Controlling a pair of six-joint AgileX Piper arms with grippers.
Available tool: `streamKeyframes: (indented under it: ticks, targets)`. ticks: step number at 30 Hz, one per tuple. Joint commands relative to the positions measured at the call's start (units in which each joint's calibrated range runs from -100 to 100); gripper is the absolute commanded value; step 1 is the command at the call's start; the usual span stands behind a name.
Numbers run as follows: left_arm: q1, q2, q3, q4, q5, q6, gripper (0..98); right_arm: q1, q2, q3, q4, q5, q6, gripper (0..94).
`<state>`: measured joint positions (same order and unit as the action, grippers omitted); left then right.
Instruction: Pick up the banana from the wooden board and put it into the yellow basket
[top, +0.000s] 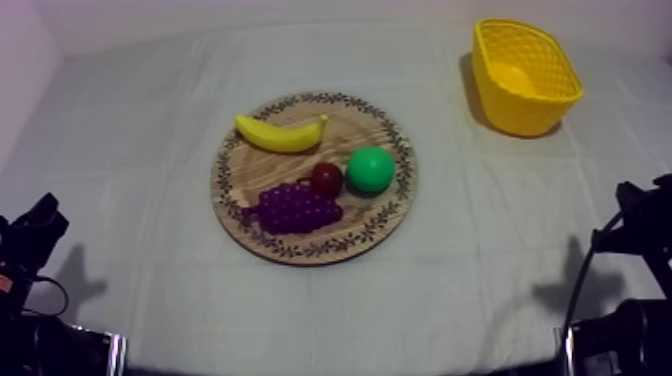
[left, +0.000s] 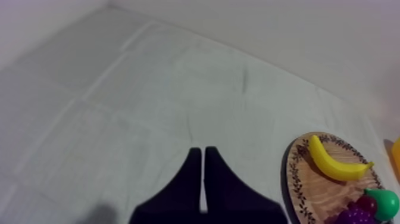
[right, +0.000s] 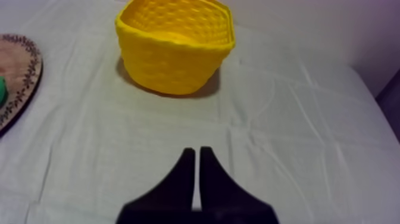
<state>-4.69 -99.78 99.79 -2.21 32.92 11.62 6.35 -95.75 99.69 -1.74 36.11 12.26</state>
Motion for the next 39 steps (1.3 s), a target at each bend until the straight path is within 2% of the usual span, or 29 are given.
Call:
streamKeyframes:
  ticks: [1,20,22,25,28,30,35,39]
  targets:
    - [0.0,0.0,0.0,0.03,0.0,0.0,0.1,-0.4,0.0,0.0,0.0,0.0,-0.2,0.3]
    - [0.0,0.0,0.0,0.03,0.0,0.0,0.1,-0.4,0.0,0.0,0.0,0.0,-0.3,0.3]
    - [0.0,0.0,0.0,0.03,0.0,0.0,0.1,-0.6,0.0,-0.1,0.1,1.3,-1.4,0.3]
    - [0.0,0.0,0.0,0.03,0.0,0.0,0.1,-1.9,0.8,-0.9,1.9,4.5,-3.0,0.3]
    - [0.0,0.0,0.0,0.03,0.0,0.0,0.1,-3.2,4.1,-4.4,2.1,7.8,0.9,0.3]
    - [0.0,0.0,0.0,0.03,0.0,0.0,0.1,-4.1,7.5,-7.2,1.5,7.0,3.2,0.3]
    - [0.0,0.0,0.0,0.03,0.0,0.0,0.1,-6.5,20.4,-17.8,-2.0,3.5,8.1,0.3]
    - [0.0,0.0,0.0,0.03,0.0,0.0,0.1,-10.3,32.5,-30.4,-4.5,4.5,11.2,0.3]
